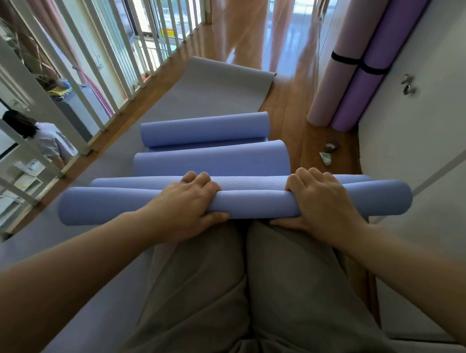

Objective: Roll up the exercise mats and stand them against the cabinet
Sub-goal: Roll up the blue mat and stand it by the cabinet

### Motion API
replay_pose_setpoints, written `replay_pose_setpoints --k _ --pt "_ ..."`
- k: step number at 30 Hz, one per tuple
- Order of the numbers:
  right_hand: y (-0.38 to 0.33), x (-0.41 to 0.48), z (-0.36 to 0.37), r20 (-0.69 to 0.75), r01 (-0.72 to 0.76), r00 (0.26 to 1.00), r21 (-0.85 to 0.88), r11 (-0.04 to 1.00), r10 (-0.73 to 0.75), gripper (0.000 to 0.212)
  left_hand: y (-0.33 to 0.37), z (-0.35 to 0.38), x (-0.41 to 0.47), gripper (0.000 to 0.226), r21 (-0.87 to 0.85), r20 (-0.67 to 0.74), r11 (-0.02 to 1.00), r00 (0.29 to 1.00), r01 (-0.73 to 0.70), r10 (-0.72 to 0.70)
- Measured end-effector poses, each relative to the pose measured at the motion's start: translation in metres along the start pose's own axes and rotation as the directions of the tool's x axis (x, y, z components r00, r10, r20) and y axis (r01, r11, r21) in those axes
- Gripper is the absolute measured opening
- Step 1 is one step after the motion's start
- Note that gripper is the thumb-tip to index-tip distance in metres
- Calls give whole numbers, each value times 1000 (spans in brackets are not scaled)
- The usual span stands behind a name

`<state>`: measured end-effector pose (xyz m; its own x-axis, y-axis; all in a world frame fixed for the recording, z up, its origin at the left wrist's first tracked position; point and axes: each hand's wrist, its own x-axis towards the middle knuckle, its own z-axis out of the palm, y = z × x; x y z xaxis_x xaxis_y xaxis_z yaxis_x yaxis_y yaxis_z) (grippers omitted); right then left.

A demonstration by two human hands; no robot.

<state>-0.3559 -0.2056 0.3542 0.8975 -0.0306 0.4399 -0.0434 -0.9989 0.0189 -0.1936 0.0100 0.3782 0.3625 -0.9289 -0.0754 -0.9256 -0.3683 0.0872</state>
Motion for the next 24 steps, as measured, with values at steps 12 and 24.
replay_pose_setpoints --k 12,24 --pt "15 77 -84 405 76 913 -64 995 -43 48 11 -72 7 50 174 -263 983 965 54 -6" --pt "-45 -34 -71 638 17 767 84 996 -67 47 56 2 -83 61 132 19 987 996 -88 86"
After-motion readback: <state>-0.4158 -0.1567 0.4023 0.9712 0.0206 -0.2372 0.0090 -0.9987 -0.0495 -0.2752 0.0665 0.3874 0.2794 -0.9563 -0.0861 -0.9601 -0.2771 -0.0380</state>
